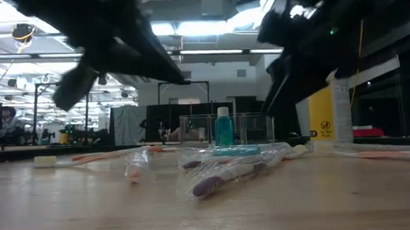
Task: Pick & Place toothbrushing station
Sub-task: Put the blue mouthwash into the middle section of the transparent organizer
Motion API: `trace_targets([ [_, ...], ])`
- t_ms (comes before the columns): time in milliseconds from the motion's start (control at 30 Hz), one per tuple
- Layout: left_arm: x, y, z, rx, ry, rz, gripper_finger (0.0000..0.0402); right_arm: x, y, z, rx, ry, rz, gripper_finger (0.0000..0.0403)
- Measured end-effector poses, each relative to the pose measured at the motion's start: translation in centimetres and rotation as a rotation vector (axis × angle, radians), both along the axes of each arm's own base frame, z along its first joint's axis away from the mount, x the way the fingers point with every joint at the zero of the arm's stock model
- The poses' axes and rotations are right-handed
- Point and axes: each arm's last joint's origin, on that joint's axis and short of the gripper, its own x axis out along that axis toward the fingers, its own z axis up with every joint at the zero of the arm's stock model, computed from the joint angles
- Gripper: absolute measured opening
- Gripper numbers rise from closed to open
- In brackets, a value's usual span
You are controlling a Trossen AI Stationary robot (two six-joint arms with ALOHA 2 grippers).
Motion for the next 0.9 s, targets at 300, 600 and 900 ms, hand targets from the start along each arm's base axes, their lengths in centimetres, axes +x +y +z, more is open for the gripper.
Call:
trace_targets([
  [300, -0.1, -1.5, 1.3, 0.078, -0.036, -0.023, 0.0004, 1.1, -0.9, -1.5, 0.004, 0.057, -0.048, 0.0167],
  [600, 0.7, -1.3, 2.0, 0.128, 0.004, -0.089, 0.0004, 1.3, -1.7, -2.4, 0.001, 0.098, -0.073, 0.0156],
  [900, 0.8, -1.2, 2.0, 0.125, 0.006, -0.093, 0.0004, 1.5, -1.5, -4.1, 0.012, 0.149, -0.067, 0.0155],
])
